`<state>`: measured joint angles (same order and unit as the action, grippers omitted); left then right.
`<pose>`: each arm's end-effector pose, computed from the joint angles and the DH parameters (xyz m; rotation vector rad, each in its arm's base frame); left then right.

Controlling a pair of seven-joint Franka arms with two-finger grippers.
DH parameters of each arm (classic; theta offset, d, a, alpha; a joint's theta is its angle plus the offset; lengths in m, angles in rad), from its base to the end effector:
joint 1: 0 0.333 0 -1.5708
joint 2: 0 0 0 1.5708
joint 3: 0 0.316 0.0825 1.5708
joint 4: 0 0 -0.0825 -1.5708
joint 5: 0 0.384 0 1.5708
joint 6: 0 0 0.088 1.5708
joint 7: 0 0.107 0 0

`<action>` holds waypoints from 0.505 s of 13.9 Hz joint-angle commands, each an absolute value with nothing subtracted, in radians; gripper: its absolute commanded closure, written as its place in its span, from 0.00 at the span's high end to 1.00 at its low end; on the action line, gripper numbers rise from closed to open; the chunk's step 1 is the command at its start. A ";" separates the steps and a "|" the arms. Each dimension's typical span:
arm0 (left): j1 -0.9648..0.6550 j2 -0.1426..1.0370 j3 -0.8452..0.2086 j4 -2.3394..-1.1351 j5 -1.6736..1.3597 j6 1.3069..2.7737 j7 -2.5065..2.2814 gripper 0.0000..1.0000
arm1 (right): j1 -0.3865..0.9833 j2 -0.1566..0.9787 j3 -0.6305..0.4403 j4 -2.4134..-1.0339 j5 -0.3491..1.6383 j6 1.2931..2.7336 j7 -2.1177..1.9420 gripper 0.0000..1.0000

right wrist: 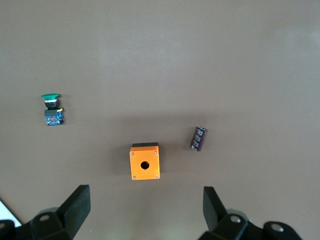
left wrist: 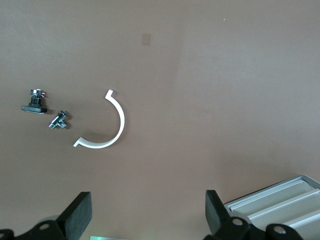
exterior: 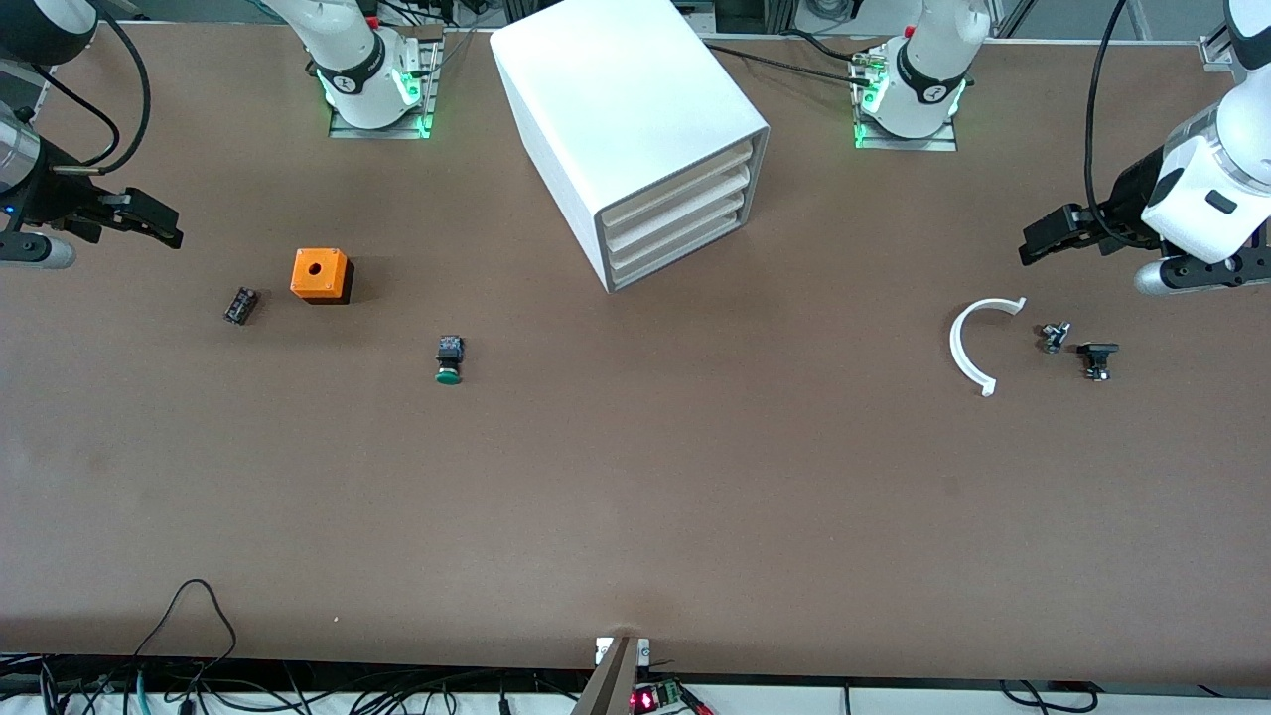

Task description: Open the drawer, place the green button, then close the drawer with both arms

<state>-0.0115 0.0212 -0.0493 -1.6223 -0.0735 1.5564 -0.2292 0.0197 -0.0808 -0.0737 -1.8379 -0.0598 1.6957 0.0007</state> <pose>0.5550 -0.0415 0.5876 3.0657 0.2620 -0.1492 0.5296 -0.0355 0.5524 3.0878 -0.0695 -0.0973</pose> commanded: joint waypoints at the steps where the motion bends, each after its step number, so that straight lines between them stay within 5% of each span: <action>1: -0.018 0.022 -0.043 -1.609 -0.068 1.549 -0.204 1.00 | 0.025 -0.100 -0.081 -1.848 -0.041 1.695 0.002 1.00; 7: -0.018 0.028 -0.043 -1.598 -0.069 1.548 -0.204 1.00 | 0.025 -0.098 -0.080 -1.848 -0.041 1.700 0.003 1.00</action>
<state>-0.0115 0.0212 -0.0493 -1.6213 -0.0735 1.5570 -0.2257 0.0197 -0.0808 -0.0739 -1.8379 -0.0598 1.6958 0.0007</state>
